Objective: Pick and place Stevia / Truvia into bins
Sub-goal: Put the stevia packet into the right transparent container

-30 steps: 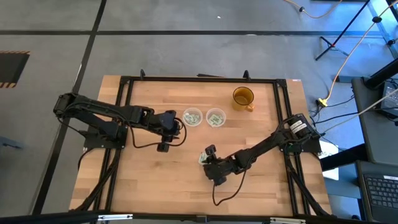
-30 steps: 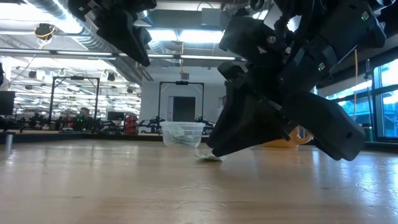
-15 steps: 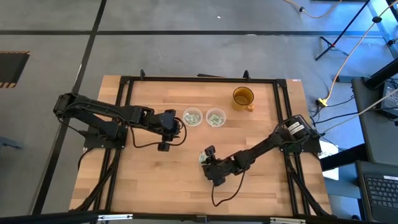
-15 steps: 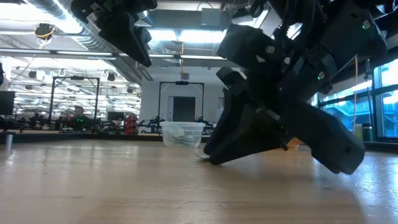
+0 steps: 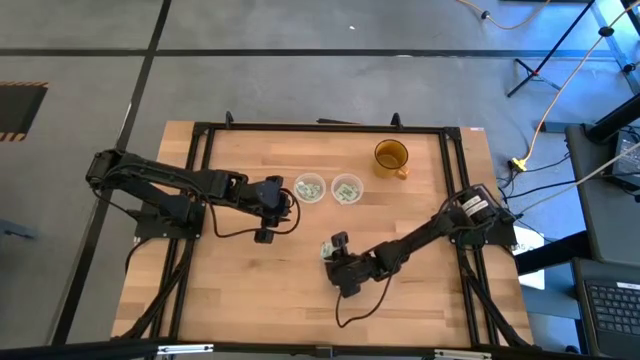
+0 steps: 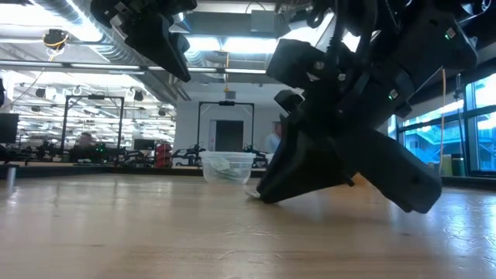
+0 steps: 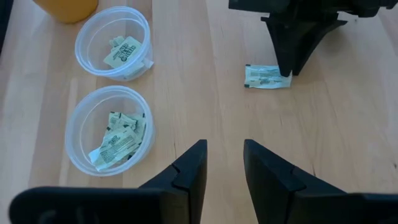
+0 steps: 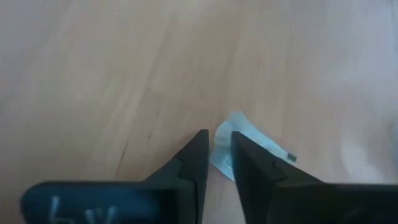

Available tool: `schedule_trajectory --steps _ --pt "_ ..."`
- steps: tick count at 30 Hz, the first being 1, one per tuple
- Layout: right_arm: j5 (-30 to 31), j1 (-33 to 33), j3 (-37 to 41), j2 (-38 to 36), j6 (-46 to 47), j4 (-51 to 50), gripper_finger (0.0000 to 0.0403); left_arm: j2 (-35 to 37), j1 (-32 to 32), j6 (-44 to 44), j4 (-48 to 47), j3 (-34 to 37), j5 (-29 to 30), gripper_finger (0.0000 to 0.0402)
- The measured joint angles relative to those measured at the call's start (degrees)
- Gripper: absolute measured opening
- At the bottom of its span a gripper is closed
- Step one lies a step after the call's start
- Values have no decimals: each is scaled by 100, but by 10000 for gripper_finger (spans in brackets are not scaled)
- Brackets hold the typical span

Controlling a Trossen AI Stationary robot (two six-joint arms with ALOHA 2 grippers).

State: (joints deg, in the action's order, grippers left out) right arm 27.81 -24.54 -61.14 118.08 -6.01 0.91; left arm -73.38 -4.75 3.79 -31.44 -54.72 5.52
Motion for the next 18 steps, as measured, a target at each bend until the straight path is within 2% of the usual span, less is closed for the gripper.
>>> schedule_trajectory --steps 7,12,18 --pt "-239 58 2 0 182 -72 8 0 0 0 -1 0 0 101" --pt "-421 110 7 -9 472 -85 7 0 -1 0 -2 0 0 98" --pt "-1126 292 7 -51 1183 -138 11 0 0 0 -2 0 0 99"
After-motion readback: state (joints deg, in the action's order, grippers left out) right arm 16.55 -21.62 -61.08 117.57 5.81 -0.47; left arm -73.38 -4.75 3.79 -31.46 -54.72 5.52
